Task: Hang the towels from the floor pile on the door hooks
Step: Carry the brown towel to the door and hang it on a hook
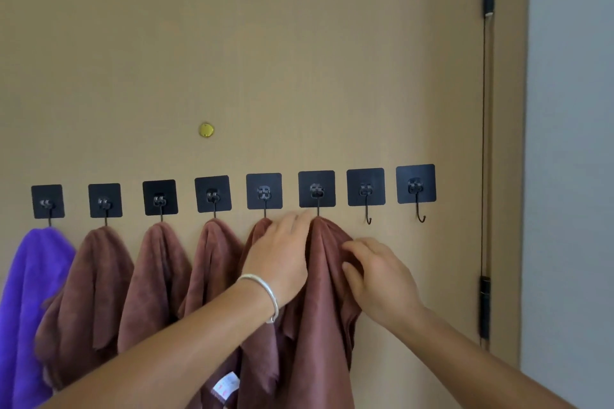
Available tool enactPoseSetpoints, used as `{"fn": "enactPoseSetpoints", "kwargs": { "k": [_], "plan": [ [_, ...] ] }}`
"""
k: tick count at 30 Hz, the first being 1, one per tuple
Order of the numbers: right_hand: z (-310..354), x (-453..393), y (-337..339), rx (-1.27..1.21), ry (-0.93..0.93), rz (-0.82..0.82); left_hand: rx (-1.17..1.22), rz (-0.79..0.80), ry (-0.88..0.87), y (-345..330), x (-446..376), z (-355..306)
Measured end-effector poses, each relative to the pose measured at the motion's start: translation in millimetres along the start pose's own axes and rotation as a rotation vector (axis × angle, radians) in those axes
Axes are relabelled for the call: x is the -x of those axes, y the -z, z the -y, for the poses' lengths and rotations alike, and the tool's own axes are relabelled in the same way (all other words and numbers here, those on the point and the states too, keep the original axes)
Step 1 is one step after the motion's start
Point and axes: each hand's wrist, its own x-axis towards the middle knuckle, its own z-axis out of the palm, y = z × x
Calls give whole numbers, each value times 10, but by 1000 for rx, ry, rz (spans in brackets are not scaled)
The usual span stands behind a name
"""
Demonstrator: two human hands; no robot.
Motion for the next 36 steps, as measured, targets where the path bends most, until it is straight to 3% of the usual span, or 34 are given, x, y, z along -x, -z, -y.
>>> {"fn": "enactPoseSetpoints", "kwargs": {
  "k": [6, 10, 22, 36],
  "plan": [
    [-127, 36, 315, 131, -34, -154, -187, -52, -133, -121, -36, -87],
    [-177, 122, 529, 291, -93, -129, -167, -7, -164, -209, -124, -148],
    [37, 695, 1252, 748, -397, 23, 150, -18, -492, -462, -261, -757],
    [1170, 1807, 2244, 1103, -748, -62, 586, 13, -832, 89, 441, -1816]
  ]
}}
